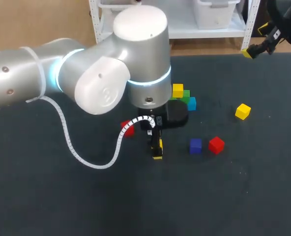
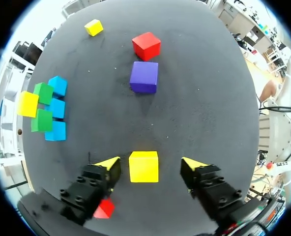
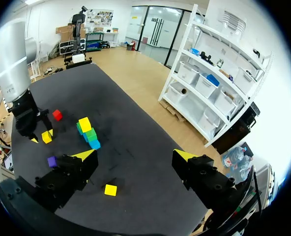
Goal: Place the blue cubes, place green cubes on the blue cubes, place the yellow cubes on the green cubes, then place the red cubes on the yellow cubes, and place purple cube on the red cubes.
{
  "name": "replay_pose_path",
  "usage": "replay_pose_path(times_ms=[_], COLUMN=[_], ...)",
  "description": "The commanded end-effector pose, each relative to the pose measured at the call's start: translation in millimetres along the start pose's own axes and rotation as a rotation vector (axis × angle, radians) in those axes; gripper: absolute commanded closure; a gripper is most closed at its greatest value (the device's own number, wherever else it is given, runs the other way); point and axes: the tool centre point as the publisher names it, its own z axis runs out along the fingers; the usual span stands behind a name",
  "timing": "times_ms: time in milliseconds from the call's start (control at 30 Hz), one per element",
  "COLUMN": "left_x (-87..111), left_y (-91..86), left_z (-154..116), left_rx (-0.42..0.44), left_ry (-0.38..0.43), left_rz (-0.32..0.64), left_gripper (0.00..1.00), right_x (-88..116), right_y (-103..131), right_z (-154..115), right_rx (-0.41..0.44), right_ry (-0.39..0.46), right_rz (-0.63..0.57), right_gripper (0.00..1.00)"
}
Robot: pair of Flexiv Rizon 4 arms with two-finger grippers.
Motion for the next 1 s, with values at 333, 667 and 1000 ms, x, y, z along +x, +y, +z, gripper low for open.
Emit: replay_pose_path(times_ms=[333,667,1000], left_x=[4.8,4.2,-9.7], left_y=[22.1,73.3,124.6], left_z=[-20.1,-76.5,-87.6], left_rx=[0.014,-0.041,-0.154], left_ry=[0.006,-0.034,0.005], left_rz=[-0.057,-0.074,-0.057], left_gripper=[1.0,1.0,1.0], right_x=[-0.1,-0.1,-0.1], right_y=[0.0,0.0,0.0], right_z=[0.0,0.0,0.0], right_rx=[0.0,0.0,0.0], right_ry=[0.0,0.0,0.0], right_rz=[0.0,0.0,0.0], right_gripper=[0.0,0.0,0.0])
